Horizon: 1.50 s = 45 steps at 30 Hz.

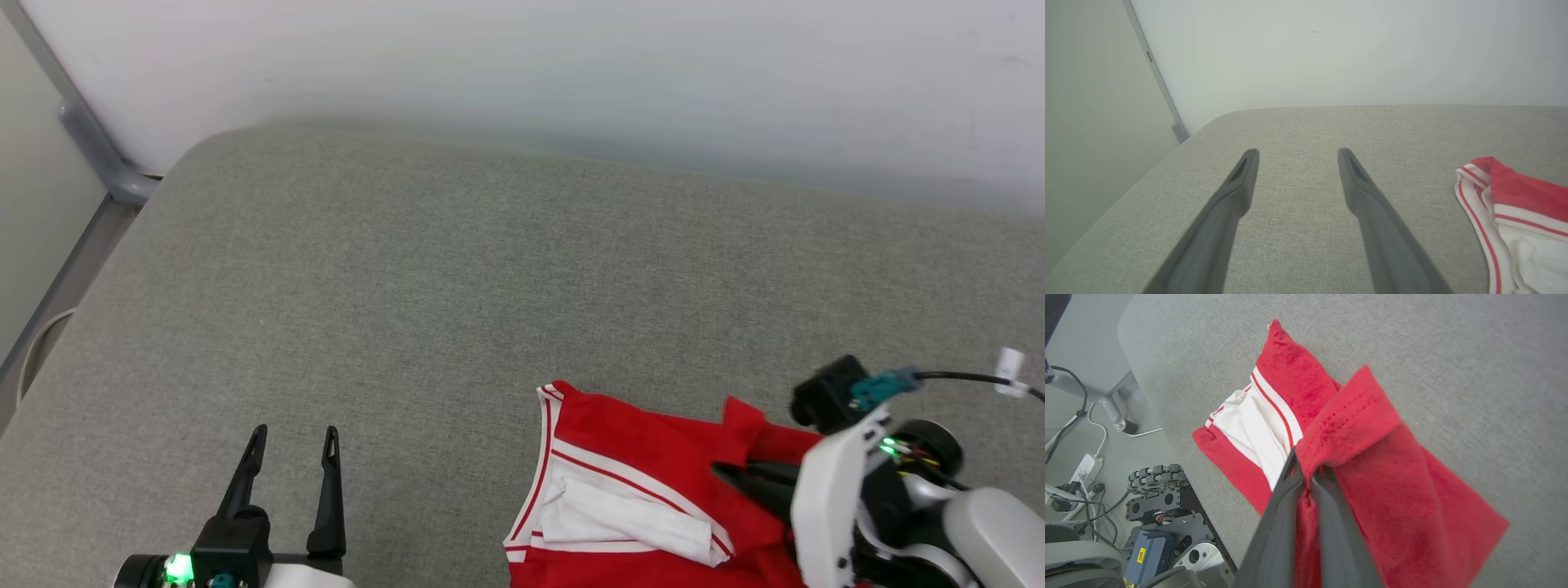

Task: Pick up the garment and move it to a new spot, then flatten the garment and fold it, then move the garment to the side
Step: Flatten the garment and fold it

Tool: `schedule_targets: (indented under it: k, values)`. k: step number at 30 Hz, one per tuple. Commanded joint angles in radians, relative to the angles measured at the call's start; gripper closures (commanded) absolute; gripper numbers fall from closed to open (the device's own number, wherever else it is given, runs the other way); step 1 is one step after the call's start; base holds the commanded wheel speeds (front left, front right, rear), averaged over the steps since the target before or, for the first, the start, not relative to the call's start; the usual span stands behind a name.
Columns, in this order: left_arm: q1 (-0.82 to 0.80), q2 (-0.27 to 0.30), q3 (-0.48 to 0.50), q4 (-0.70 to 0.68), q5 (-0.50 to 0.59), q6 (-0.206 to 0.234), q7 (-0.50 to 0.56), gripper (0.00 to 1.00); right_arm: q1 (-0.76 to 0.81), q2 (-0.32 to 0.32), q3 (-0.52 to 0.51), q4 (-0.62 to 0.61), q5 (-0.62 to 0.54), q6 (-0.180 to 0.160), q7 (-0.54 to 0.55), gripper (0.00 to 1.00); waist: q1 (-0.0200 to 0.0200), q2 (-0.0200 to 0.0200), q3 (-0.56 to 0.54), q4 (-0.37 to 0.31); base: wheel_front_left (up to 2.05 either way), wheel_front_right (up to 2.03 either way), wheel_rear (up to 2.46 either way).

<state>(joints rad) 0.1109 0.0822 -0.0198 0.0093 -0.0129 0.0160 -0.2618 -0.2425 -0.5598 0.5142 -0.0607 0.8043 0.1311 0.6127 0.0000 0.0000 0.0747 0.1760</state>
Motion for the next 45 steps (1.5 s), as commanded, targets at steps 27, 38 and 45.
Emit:
schedule_targets:
  k: [27, 38, 45]
  values:
    - [-0.093, -0.02, -0.03, 0.03, -0.008, -0.015, -0.004, 0.0, -0.443, 0.254, 0.553, 0.565, -0.103, -0.001, -0.095, 1.0, 0.0, 0.0, 0.095, 0.094, 0.0, 0.0, 0.0]
    - [-0.063, -0.02, -0.013, 0.037, -0.001, -0.016, -0.004, 0.0, -0.476, 0.222, 0.571, 0.55, -0.021, -0.001, -0.28, 0.0, 0.0, 0.0, 0.061, 0.056, 0.0, 0.0, 0.0]
    - [-0.034, -0.014, 0.007, 0.032, -0.002, -0.013, -0.004, 0.0, -0.409, 0.108, 0.438, 0.437, -0.046, -0.001, -0.437, 0.0, 0.0, 0.0, 0.022, 0.01, 0.0, 0.0, 0.0]
